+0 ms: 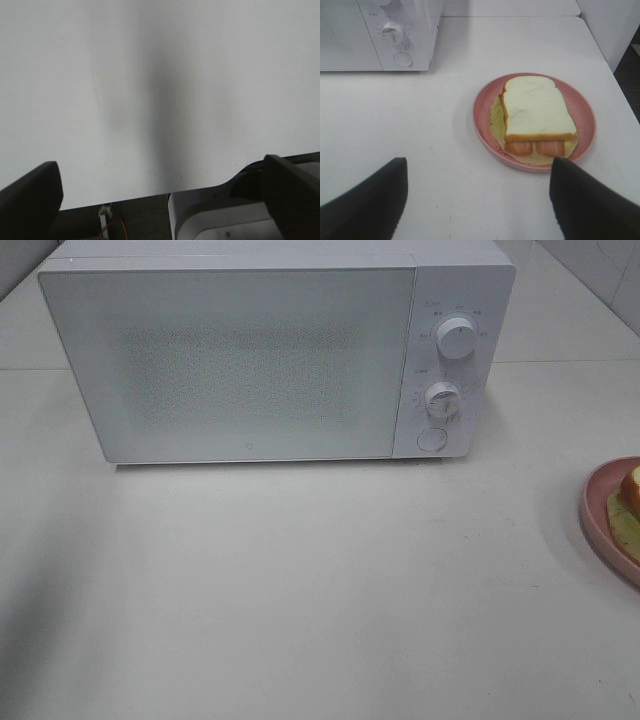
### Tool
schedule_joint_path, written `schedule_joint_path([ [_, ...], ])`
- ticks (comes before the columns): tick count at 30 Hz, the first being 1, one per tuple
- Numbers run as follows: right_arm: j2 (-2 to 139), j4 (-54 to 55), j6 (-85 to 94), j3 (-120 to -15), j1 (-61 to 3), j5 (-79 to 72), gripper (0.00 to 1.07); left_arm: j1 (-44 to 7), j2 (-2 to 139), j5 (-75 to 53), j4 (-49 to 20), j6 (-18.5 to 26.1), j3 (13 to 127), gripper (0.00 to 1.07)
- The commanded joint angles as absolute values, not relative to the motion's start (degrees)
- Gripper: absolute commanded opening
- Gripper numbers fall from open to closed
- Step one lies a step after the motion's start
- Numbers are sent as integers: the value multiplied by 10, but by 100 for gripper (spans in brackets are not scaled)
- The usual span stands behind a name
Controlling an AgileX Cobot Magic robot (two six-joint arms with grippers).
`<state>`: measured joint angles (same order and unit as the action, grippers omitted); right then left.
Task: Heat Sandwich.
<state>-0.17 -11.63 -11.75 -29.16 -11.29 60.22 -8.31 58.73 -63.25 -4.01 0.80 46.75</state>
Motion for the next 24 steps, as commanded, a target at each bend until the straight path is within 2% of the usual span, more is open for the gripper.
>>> schedule_joint_path([
  [1,-16,-119,-111,-290,-109,601,76,-82,518,-633,-22,5,450,101],
  [14,-16,-119,-111,-290,-109,601,76,-82,214,-594,-10,7,283,101],
  [24,-16,-119,-111,-290,-109,601,76,-82,104,-594,-10,7,284,101],
])
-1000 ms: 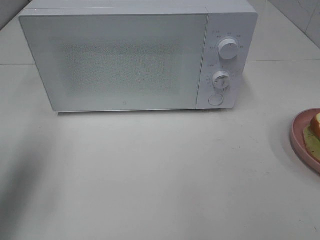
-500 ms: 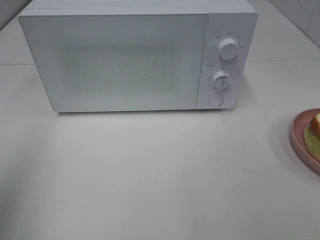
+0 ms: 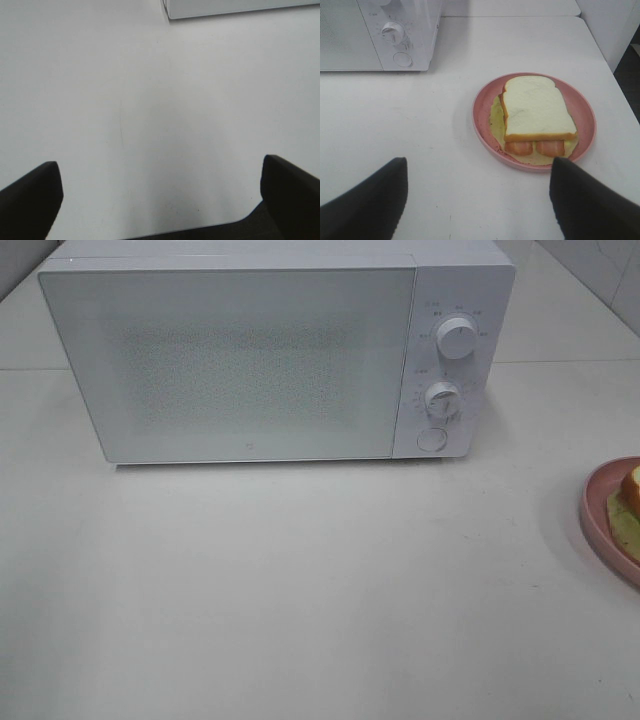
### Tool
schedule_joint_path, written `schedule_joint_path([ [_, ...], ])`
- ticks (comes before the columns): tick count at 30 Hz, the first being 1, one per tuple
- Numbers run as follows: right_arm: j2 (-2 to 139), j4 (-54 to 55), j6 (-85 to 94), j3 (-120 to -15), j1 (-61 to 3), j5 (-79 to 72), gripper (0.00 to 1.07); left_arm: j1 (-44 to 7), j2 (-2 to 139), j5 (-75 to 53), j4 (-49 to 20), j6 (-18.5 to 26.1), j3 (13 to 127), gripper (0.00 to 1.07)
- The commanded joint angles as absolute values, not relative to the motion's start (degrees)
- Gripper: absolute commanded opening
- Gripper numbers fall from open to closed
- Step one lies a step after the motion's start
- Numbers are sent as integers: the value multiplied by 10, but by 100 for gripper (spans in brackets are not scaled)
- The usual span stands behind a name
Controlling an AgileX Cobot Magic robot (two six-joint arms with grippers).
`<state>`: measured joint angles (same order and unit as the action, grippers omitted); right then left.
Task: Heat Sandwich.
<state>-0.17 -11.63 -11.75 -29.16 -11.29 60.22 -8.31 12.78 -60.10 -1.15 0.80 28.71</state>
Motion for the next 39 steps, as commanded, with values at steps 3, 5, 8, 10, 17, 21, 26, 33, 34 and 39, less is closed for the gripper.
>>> schedule_joint_path([
  [3,-16,-119,-111,-290,-109,601,76,-82,87,-594,-11,7,284,101],
  [5,-16,-119,-111,-290,-109,601,76,-82,70,-594,-10,7,284,101],
  [8,-16,-119,-111,-290,-109,601,76,-65,45,-594,-9,7,284,101],
  [10,-16,-119,-111,-290,-109,601,76,-42,29,-594,-10,7,284,101],
  [17,-16,-119,-111,-290,-109,601,76,0,-19,-594,-10,7,284,101],
  [21,-16,-119,-111,-290,-109,601,76,0,-19,-594,-8,7,284,101],
  [26,-16,-119,-111,-290,-109,601,76,0,-19,-594,-8,7,284,101],
  [33,-16,-119,-111,-290,-109,601,76,0,-19,-594,-8,7,284,101],
  [34,-16,-119,-111,-290,-109,601,76,0,-19,-594,-8,7,284,101],
  [39,-16,-119,-111,-290,-109,601,76,0,-19,-594,-8,7,284,101],
])
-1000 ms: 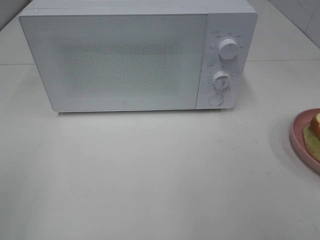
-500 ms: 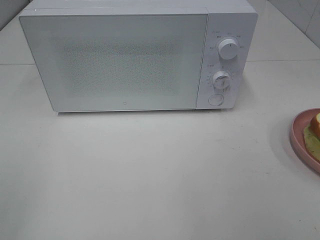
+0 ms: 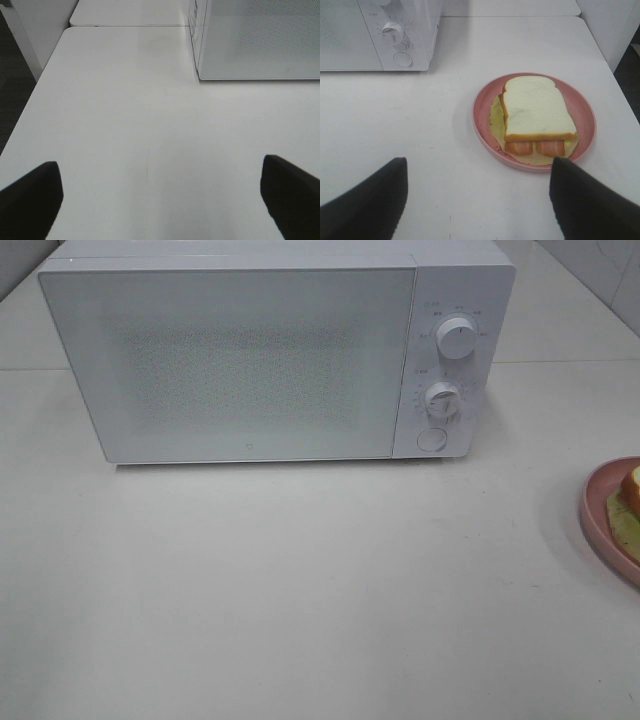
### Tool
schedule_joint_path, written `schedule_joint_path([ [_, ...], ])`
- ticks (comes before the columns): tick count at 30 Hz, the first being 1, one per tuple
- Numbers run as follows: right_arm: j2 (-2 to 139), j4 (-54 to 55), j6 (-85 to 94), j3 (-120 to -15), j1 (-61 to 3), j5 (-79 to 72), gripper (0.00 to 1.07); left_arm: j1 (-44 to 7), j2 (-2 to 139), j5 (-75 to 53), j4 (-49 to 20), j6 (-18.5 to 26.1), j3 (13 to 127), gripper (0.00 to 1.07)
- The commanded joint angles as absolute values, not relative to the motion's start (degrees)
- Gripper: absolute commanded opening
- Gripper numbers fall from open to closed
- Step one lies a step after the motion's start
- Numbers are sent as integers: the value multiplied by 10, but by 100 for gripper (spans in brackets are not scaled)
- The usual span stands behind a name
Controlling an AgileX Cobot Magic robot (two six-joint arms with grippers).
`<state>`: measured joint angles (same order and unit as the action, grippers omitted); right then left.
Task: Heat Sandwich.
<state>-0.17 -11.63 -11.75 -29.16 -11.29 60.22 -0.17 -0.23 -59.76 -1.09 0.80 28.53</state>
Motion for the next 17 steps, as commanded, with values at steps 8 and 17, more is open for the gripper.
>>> schedule_joint_path([
  [8,-16,-119,-111,-290,-109,601,76,0,-19,-594,-8,7,284,101],
  [17,-16,-119,-111,-290,-109,601,76,0,-19,-594,-8,7,284,101],
])
